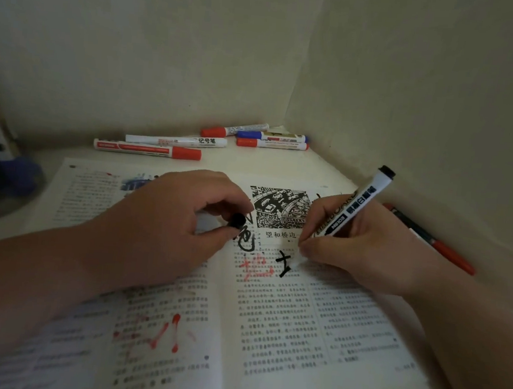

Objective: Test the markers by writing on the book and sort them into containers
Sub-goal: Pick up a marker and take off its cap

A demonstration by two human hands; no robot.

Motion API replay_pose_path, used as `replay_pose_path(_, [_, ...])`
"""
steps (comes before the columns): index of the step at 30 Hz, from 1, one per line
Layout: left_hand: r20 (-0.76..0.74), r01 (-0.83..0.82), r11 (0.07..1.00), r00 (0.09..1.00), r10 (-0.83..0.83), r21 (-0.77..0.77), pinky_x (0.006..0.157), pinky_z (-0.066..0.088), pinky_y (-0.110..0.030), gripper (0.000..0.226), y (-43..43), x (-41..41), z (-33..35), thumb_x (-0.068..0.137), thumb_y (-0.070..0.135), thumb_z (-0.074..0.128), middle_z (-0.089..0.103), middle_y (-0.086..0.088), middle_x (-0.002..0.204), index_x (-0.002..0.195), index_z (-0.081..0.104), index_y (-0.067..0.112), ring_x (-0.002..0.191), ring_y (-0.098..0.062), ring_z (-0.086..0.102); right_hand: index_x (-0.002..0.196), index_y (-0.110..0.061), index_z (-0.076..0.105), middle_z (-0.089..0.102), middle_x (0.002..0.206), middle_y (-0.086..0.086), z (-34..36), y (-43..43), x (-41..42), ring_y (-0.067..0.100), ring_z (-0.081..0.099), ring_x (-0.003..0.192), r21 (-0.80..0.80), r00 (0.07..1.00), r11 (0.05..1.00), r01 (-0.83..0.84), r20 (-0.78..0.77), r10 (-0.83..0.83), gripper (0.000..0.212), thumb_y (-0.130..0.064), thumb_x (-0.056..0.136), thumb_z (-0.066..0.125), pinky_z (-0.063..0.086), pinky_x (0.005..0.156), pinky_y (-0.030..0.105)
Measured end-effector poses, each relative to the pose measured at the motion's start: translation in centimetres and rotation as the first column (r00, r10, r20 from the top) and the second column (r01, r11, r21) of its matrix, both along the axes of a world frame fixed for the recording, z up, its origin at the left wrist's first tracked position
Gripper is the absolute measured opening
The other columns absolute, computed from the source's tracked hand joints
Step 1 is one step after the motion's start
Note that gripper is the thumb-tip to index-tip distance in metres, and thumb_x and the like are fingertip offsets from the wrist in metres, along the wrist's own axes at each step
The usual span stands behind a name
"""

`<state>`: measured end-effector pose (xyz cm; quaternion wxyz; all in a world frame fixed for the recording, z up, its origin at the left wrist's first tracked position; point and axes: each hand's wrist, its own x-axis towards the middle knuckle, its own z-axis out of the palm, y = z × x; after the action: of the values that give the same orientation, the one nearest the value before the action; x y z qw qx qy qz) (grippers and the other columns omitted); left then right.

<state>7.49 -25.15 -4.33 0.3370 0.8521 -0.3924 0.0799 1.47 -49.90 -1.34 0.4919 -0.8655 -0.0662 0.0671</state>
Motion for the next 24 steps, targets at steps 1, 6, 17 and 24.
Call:
replay_pose_path(1, [-0.003,-0.001,1.000,1.000,0.001,-0.002,0.085,0.038,-0.002,0.027,0.01,0.01,-0.01,0.084,0.024,0.076,0.065,0.027,0.098,0.106,0.069,0.037,0.097,0.007,0.060,0.068,-0.008,0.066,0.052,0.056,0.007,-0.10,-0.11,0.13,0.016,0.044,0.049,0.017,0.999,0.999,0.032,0.017,-0.033,0.016,-0.002,0.080,0.075,0.035,0.047,0.025])
replay_pose_path(6, [-0.008,-0.002,1.000,1.000,0.002,0.009,0.084,0.037,-0.001,0.028,-0.02,-0.05,0.09,0.083,0.024,0.076,0.064,0.028,0.098,0.105,0.067,0.040,0.097,0.009,0.060,0.064,-0.016,0.066,0.047,0.049,0.002,-0.55,-0.88,0.69,0.014,0.037,0.042,0.173,0.992,0.978,0.121,0.004,-0.123,0.011,-0.012,0.071,0.072,0.029,0.044,0.021])
replay_pose_path(17, [-0.029,-0.023,1.000,0.999,0.023,-0.010,0.083,0.036,0.002,0.028,-0.01,-0.40,0.32,0.079,0.031,0.078,0.066,0.031,0.096,0.104,0.070,0.038,0.096,0.015,0.058,0.063,-0.010,0.063,0.048,0.048,0.000,-0.43,-0.66,0.59,0.012,0.037,0.042,0.090,0.990,0.986,0.138,0.005,-0.139,0.017,-0.006,0.076,0.074,0.029,0.042,0.021])
replay_pose_path(24, [-0.032,-0.025,1.000,0.999,0.025,-0.011,0.083,0.036,0.003,0.029,0.00,-0.35,0.15,0.078,0.032,0.079,0.064,0.034,0.101,0.105,0.070,0.039,0.095,0.018,0.057,0.065,-0.015,0.067,0.048,0.049,0.000,-0.42,-0.60,0.61,0.011,0.038,0.043,0.107,0.992,0.986,0.127,-0.003,-0.127,0.016,-0.008,0.077,0.075,0.030,0.043,0.022])
